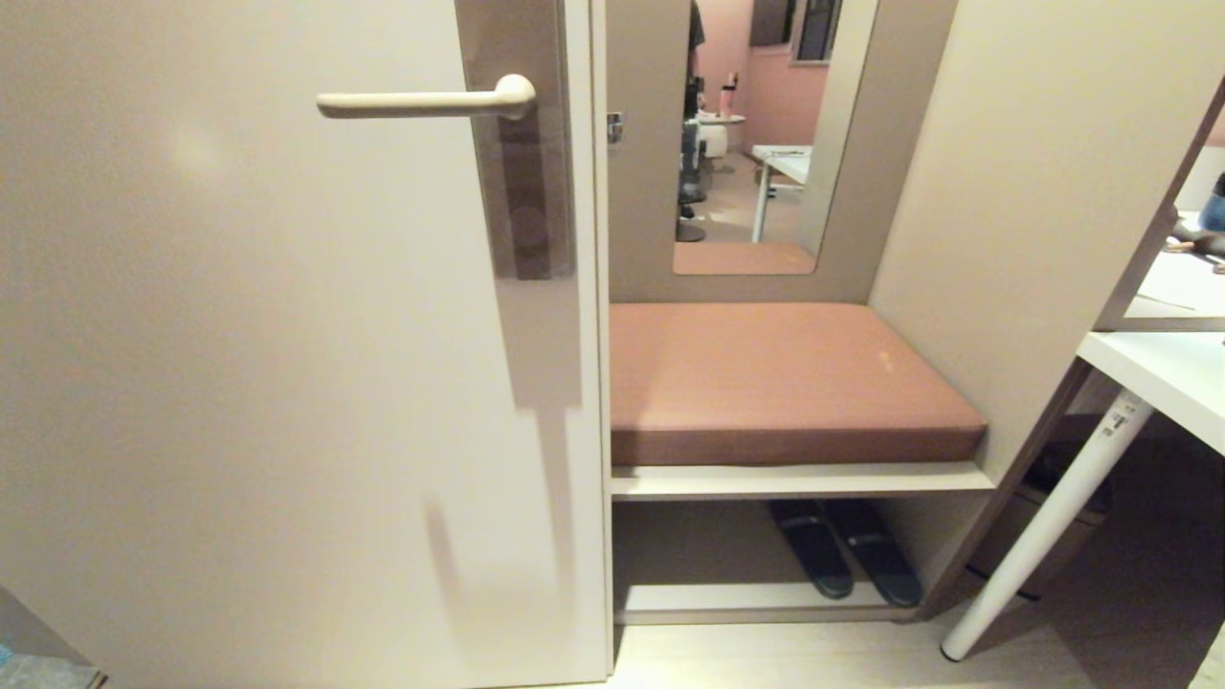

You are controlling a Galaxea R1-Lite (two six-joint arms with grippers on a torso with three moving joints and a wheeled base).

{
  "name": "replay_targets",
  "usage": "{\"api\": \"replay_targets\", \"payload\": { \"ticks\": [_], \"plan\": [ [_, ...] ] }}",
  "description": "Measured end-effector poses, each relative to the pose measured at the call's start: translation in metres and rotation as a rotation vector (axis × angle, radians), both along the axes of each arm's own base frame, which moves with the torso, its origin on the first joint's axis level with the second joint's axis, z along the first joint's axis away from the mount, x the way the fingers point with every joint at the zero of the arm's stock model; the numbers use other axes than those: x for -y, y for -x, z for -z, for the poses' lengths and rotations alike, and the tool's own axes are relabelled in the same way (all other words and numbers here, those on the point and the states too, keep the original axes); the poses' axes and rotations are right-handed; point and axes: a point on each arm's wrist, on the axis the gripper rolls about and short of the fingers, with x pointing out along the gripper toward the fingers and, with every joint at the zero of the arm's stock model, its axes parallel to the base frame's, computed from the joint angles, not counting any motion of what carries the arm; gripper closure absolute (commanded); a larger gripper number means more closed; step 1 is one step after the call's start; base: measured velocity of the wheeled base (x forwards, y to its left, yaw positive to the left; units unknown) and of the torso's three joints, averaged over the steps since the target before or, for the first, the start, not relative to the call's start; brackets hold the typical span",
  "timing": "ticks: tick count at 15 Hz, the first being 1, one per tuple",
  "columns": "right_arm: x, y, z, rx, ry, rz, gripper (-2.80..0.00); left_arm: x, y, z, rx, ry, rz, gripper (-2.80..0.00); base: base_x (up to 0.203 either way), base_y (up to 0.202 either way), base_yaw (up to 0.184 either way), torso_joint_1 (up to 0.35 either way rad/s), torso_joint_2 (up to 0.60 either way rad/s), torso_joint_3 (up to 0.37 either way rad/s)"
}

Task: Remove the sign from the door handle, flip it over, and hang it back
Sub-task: Hand it to the other hand

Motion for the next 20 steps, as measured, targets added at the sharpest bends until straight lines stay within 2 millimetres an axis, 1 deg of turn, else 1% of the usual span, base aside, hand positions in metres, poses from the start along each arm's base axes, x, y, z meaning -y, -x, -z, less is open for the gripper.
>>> {"api": "replay_targets", "payload": {
  "ticks": [20],
  "plan": [
    [0.0,0.0,0.0,0.001,0.004,0.001,0.0,0.0,-0.0002,0.0004,0.001,0.005,-0.001,0.0,0.0,0.0,0.0,0.0,0.0,0.0]
  ]
}}
